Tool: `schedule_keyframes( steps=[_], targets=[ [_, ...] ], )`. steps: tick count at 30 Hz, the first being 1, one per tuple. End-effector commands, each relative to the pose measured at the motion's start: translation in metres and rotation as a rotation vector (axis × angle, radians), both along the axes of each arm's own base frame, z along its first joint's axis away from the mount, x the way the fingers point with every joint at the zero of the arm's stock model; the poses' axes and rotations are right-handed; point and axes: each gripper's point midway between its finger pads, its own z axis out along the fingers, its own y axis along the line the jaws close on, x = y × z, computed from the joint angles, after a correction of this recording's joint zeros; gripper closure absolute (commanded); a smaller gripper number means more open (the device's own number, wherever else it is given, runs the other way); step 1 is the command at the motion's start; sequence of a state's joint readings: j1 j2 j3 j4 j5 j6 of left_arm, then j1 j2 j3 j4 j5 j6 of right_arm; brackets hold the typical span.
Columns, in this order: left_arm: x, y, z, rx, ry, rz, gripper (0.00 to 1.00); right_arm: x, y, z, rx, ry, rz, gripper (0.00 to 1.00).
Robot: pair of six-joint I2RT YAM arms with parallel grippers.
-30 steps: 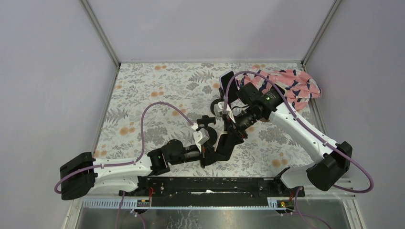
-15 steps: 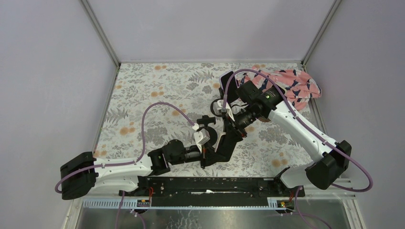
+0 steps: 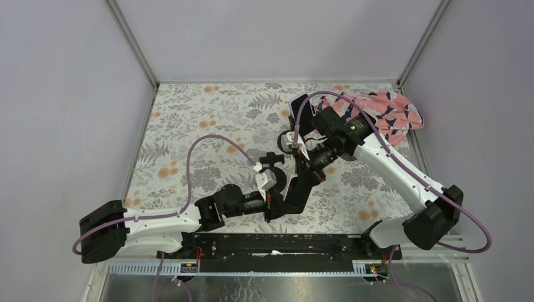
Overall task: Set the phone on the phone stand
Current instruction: Pick up the phone at the center of the board.
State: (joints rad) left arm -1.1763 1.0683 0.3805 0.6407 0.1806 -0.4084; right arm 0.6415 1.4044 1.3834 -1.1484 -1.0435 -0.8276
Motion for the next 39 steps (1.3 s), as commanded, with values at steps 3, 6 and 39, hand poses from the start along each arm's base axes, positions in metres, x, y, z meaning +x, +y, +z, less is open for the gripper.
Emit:
schedule_keyframes(
  steps=[3, 6, 39],
  targets=[
    [0.012, 0.001, 0.031, -0.107, -0.051, 0.051, 1.0, -0.013, 0.0, 0.013, 0.017, 0.046, 0.017, 0.97],
    [0.01, 0.001, 0.032, -0.111, -0.053, 0.041, 1.0, -0.012, -0.001, 0.011, 0.009, 0.044, 0.005, 0.92],
    [0.003, 0.042, 0.015, -0.06, -0.132, 0.07, 0.16, 0.012, -0.016, 0.039, 0.044, -0.02, -0.079, 1.0]
  ],
)
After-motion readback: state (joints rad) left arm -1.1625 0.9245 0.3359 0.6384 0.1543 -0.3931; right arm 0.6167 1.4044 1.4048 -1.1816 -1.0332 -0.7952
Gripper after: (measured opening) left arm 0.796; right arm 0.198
